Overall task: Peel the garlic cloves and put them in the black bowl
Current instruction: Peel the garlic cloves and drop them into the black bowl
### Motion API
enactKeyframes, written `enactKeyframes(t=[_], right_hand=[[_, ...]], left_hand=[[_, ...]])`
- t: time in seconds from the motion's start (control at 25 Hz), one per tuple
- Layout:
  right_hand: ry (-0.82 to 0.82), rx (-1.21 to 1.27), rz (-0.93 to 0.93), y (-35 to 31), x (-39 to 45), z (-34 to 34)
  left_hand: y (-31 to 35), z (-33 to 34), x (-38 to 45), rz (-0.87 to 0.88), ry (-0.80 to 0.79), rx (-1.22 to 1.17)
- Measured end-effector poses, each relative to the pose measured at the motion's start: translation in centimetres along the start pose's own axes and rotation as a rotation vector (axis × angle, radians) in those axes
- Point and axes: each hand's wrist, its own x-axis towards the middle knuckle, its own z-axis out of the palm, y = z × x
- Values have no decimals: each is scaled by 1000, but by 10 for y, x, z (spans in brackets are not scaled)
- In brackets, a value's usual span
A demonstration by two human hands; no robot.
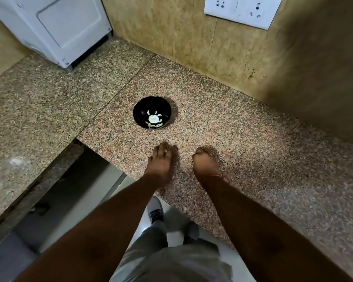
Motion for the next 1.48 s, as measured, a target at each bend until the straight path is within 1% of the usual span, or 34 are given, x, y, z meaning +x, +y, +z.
enactKeyframes(t=[0.08, 0.16, 0.28, 0.36, 0.44, 0.56, 0.64, 0.76, 0.8, 0.88, 1.0, 1.12, 1.2, 1.24, 1.36, 1.4, 1.48], right_hand=[[-3, 45, 0, -3, 6, 4], [21, 115, 25, -8, 17, 6], [118, 317, 60, -24, 40, -7], [206, 396, 12, -43, 61, -28], [295, 469, -43, -65, 86, -46], [315, 514, -99, -98, 130, -58], [258, 500, -122, -113, 155, -56], [95, 436, -112, -125, 172, -51], [85, 429, -96, -125, 173, -49], [129, 449, -90, -124, 169, -51], [249, 506, -125, -116, 146, -57], [229, 551, -109, -100, 108, -46], [162, 544, -86, -84, 82, -31], [106, 490, -88, -78, 72, -24], [-112, 261, -176, -69, 55, -2], [-136, 230, -182, -68, 52, 6], [-114, 215, -173, -69, 48, 18]], left_hand=[[-9, -2, 4, 14, -13, -21], [-17, -3, 8, 40, 16, -25], [-30, -13, 17, 64, 96, -133], [-44, -18, 24, 48, 134, -139], [-60, -22, 30, -8, 141, -150], [-82, -27, 33, -25, 114, -75], [-90, -30, 32, 12, 101, -31], [-93, -28, 30, 30, 102, -35], [-93, -28, 31, 26, 104, -30], [-90, -29, 31, 8, 99, -33], [-83, -31, 29, -19, 92, -83], [-73, -28, 26, 8, 156, -150], [-66, -24, 24, 0, 152, -182], [-64, -21, 25, -9, 153, -191], [-54, -15, 21, -6, 230, -301], [-50, -13, 18, 4, 243, -322], [-47, -8, 12, -11, 282, -380]])
